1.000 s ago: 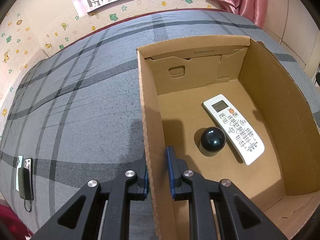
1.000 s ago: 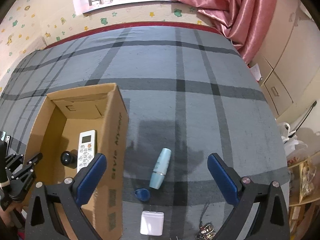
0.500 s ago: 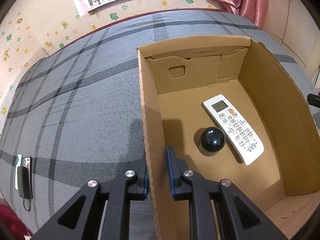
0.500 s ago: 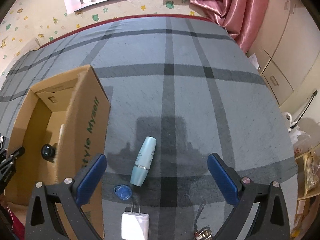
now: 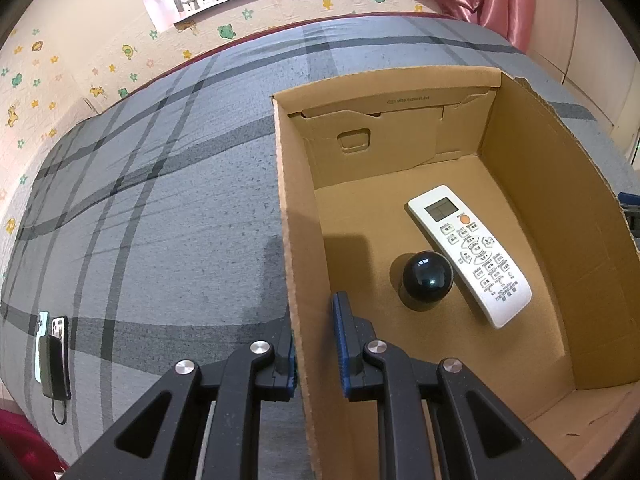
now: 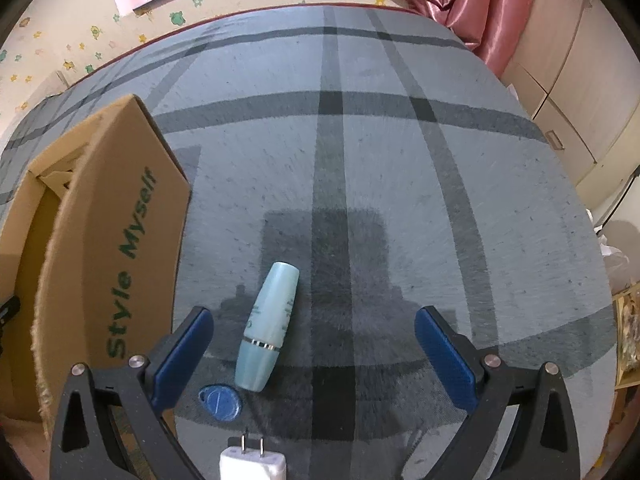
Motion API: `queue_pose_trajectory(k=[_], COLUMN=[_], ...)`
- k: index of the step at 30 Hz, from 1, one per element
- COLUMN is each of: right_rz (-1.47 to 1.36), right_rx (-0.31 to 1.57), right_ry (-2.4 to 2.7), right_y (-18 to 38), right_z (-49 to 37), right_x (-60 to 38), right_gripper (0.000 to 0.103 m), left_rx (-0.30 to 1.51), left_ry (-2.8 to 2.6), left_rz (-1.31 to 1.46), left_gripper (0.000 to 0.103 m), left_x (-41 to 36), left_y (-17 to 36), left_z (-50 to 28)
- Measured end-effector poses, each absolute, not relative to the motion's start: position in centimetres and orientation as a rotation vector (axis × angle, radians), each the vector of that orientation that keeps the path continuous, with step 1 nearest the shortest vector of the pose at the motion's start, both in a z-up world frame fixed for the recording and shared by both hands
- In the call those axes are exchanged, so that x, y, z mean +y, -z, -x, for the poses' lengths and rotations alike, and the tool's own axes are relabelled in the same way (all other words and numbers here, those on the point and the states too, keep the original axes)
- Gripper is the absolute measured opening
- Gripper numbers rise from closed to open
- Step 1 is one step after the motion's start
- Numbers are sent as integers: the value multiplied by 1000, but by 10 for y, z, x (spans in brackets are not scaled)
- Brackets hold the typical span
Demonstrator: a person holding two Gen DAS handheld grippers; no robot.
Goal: Organize rigid objects
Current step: 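Move the right gripper to the light-blue bottle on the bed, then close the right gripper around the light-blue bottle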
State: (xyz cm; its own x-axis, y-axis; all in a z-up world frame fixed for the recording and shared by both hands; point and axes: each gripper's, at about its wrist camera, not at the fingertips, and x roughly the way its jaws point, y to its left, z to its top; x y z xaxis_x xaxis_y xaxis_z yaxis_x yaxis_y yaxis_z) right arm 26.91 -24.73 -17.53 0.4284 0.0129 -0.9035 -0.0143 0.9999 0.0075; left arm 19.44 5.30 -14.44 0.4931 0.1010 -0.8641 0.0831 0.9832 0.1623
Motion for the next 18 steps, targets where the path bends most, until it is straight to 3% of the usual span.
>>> queue_pose_trajectory(k=[7, 16, 17, 18], right_rz=[5, 7, 5, 1], right_rx=[1152, 1186, 1187, 1189], right_ry=[-6, -13, -17, -29], right_y=[196, 212, 212, 212], right_z=[-279, -280, -280, -279], right_x=[-244, -239, -238, -238], right_gripper=[99, 74, 66, 51], left_rx=[1060, 1067, 1069, 1070], left_ry=[-12, -9, -8, -8], left_rz=[-187, -174, -173, -170], left_gripper=[16, 16, 16, 16], left_x=[53, 56, 56, 56], left_y=[146, 147, 148, 148], left_z=[-195, -195, -195, -195])
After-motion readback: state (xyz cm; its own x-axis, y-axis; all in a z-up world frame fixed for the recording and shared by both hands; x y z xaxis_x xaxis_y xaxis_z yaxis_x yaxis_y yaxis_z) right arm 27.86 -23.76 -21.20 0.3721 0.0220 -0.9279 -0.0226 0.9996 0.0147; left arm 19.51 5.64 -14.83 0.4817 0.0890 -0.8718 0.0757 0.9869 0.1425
